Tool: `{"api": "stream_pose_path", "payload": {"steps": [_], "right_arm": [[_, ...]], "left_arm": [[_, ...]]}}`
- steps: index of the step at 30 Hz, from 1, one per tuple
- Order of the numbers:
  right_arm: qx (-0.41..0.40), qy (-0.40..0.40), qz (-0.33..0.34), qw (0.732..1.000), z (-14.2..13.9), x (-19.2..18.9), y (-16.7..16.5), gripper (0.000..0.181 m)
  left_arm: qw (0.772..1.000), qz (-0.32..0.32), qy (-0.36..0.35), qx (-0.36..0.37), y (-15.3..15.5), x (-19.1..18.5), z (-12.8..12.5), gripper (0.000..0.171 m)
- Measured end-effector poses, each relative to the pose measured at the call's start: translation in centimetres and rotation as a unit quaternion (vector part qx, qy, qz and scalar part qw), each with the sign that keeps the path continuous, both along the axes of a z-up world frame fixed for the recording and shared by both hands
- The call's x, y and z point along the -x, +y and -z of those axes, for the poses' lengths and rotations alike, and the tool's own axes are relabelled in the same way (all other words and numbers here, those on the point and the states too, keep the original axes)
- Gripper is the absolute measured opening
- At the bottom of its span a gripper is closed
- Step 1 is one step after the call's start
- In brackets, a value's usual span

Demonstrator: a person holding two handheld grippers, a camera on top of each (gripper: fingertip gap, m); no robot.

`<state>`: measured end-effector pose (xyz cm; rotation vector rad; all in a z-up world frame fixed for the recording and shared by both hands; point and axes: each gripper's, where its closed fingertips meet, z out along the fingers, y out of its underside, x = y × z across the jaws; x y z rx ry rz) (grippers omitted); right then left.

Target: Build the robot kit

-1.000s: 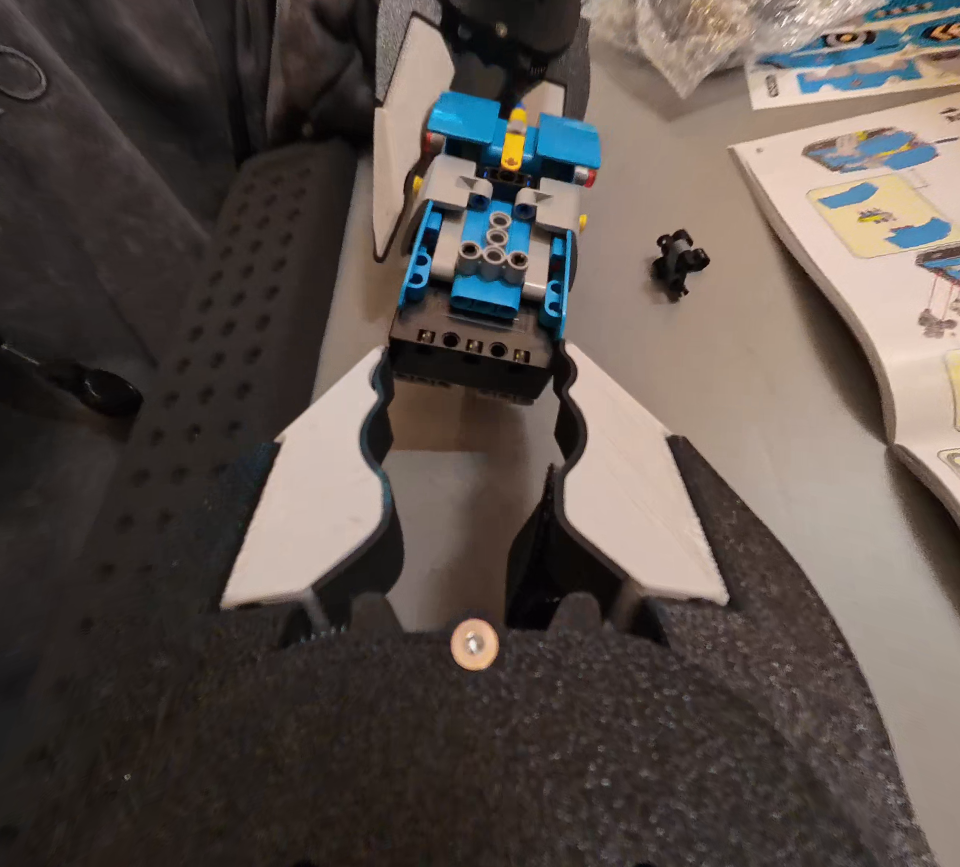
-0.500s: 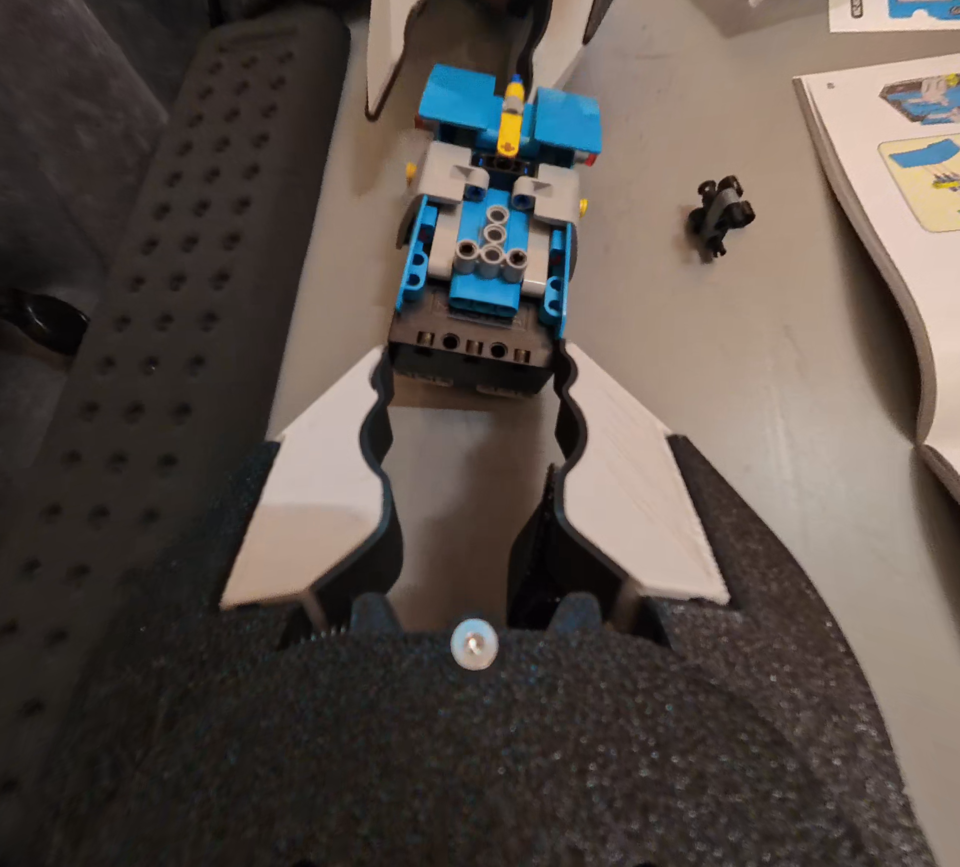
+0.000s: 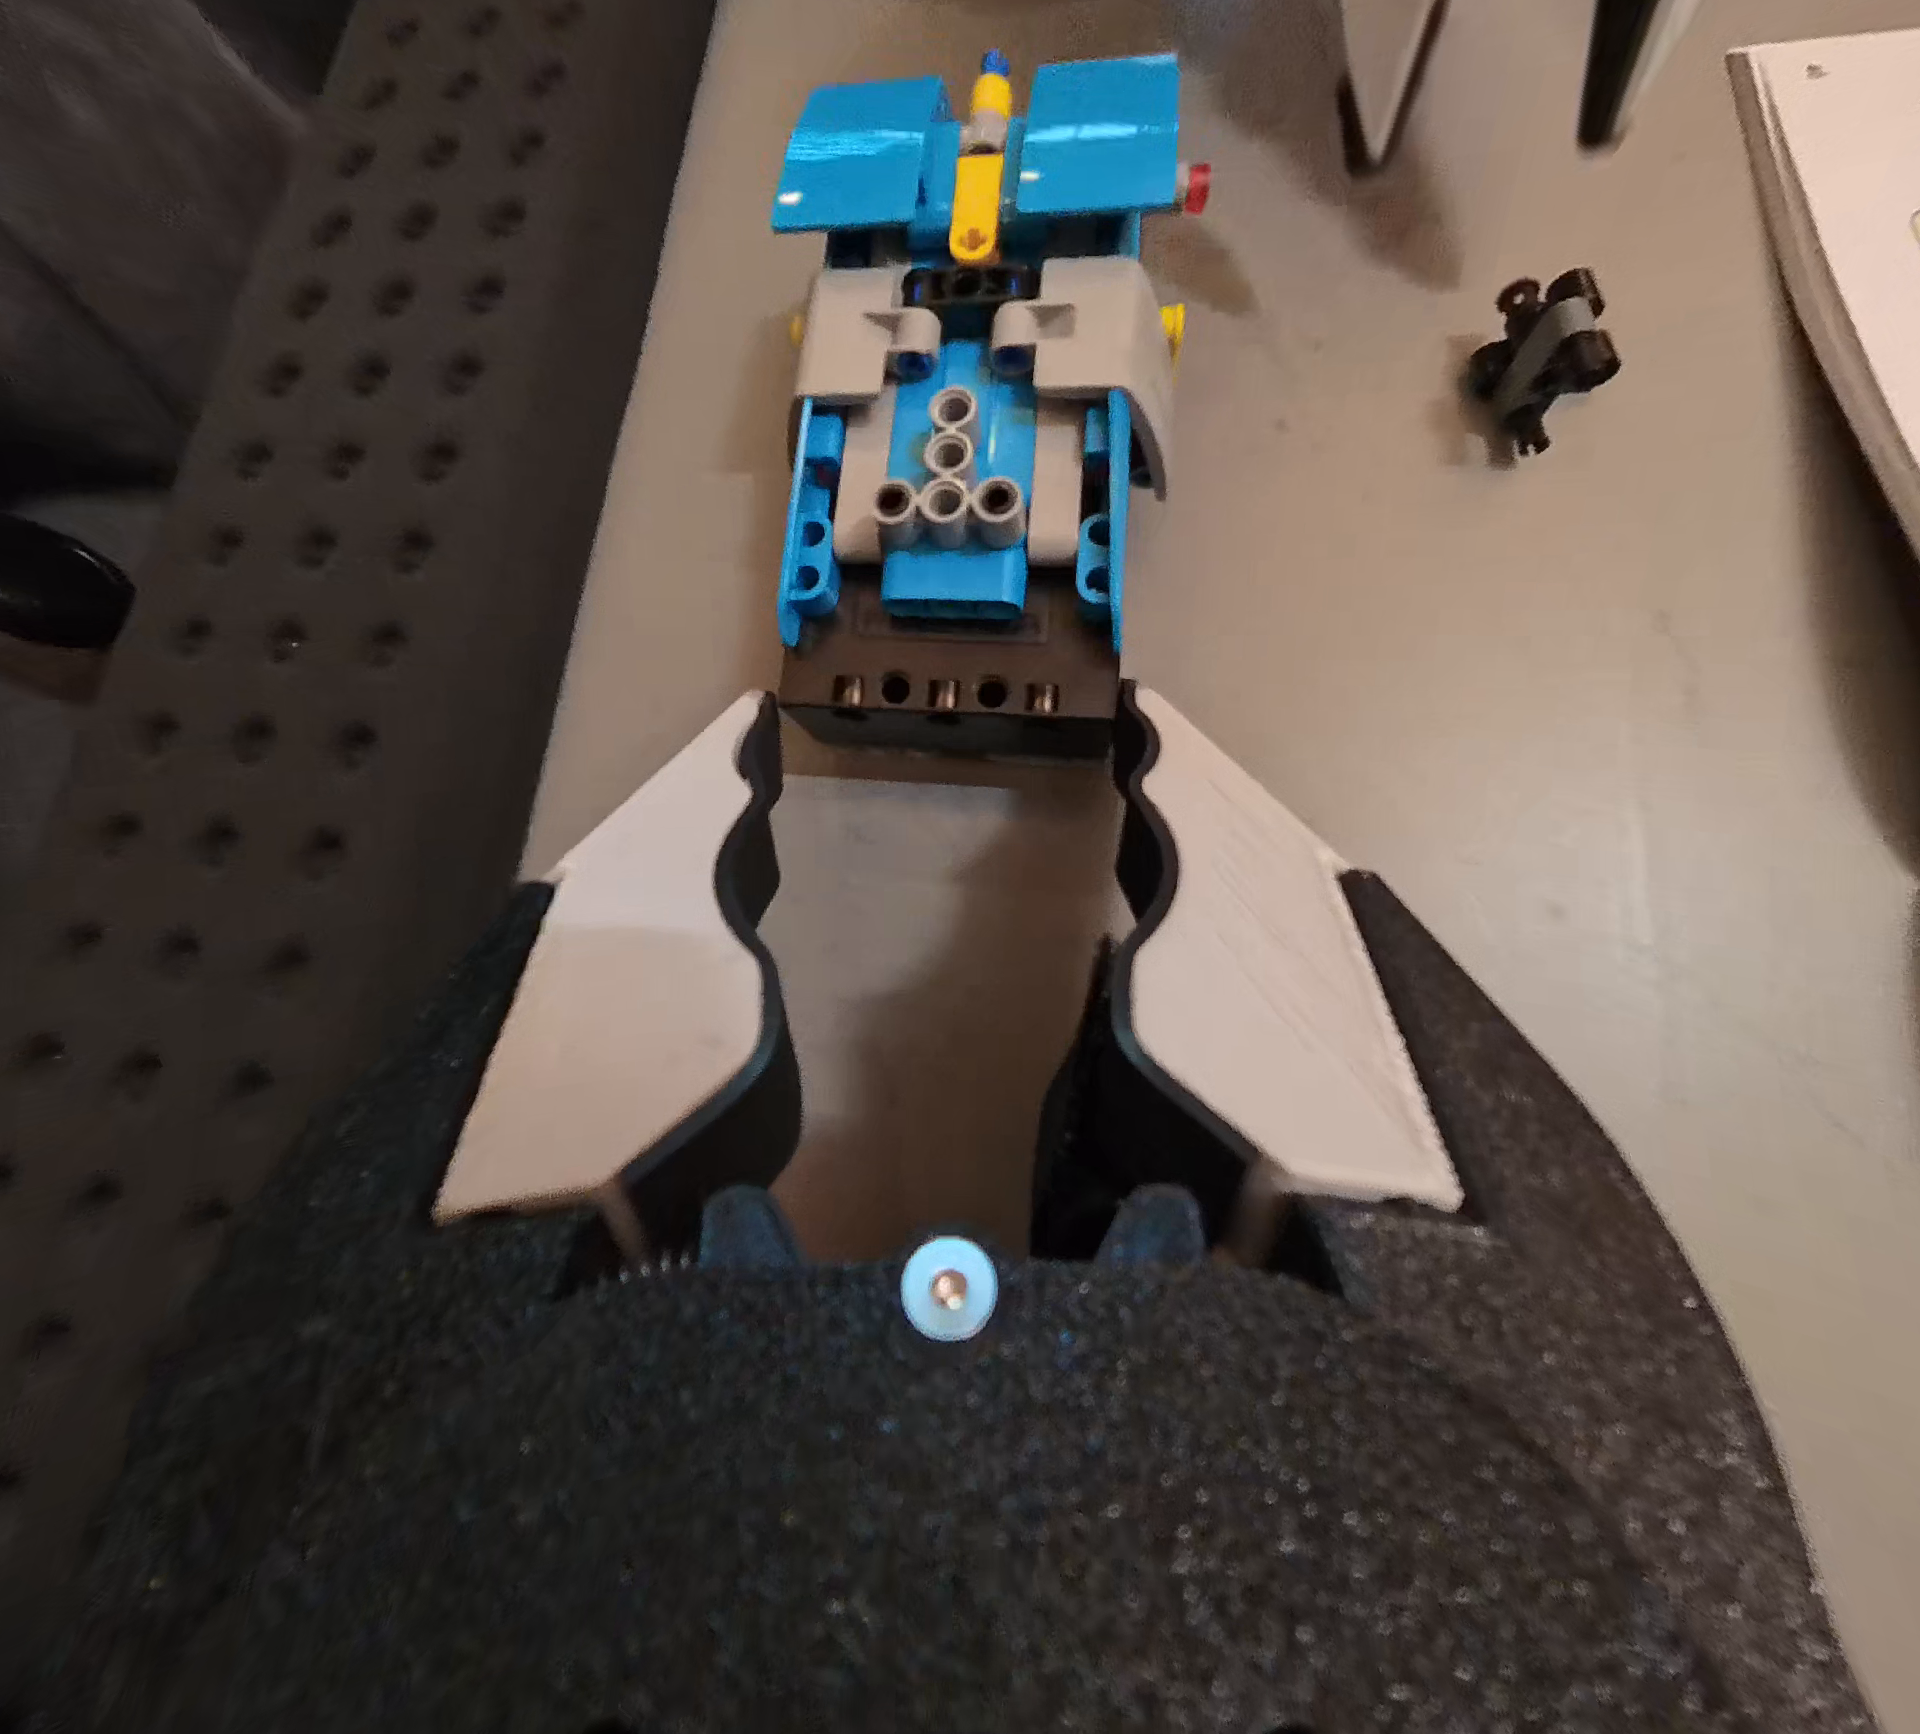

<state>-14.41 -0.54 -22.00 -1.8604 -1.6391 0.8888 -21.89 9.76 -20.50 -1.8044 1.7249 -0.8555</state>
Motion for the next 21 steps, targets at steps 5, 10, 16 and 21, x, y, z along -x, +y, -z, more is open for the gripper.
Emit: {"api": "stream_pose_path", "payload": {"steps": [5,10,16,21], "right_arm": [[0.013,0.073,0.029,0.997,-2.7,-0.2,1.0,0.061],[0.018,0.131,0.121,0.984,-4.6,-1.1,4.6,0.06],[-0.195,0.13,0.172,0.957,-7.9,-1.3,6.0,0.048],[-0.331,0.086,0.198,0.918,-9.5,-1.3,6.0,0.05]], "left_arm": [[0.999,0.02,0.022,-0.019,0.8,-2.1,1.5,0.032],[0.997,0.054,0.014,-0.055,0.0,-4.0,1.4,0.013],[0.968,-0.086,-0.116,0.203,-1.6,-8.2,-5.4,0.013],[0.913,-0.116,-0.114,0.373,-4.5,-8.6,-7.1,0.012]]}}
